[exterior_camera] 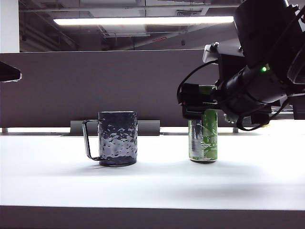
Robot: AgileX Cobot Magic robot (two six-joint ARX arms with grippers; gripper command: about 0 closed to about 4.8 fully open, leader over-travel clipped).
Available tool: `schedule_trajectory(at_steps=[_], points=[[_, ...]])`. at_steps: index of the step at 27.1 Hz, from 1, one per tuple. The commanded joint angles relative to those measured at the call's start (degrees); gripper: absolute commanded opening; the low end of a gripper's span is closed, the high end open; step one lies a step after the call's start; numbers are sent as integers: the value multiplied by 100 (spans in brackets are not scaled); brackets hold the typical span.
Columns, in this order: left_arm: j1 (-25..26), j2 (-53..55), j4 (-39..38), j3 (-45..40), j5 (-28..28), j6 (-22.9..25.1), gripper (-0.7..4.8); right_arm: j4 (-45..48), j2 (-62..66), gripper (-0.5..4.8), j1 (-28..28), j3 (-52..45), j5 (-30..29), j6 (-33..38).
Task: Pick up the metal can, pour some water into the cup, then place the can back on the table.
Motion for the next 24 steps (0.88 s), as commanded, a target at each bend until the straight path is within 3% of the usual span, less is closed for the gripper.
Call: schedule_trajectory(at_steps=[1, 24], points=[[7, 7, 79, 7, 2, 0, -5, 365, -17, 479, -52, 26, 107, -61], [7, 7, 77, 7, 2, 0, -5, 931, 199, 479, -208, 61, -275, -17]])
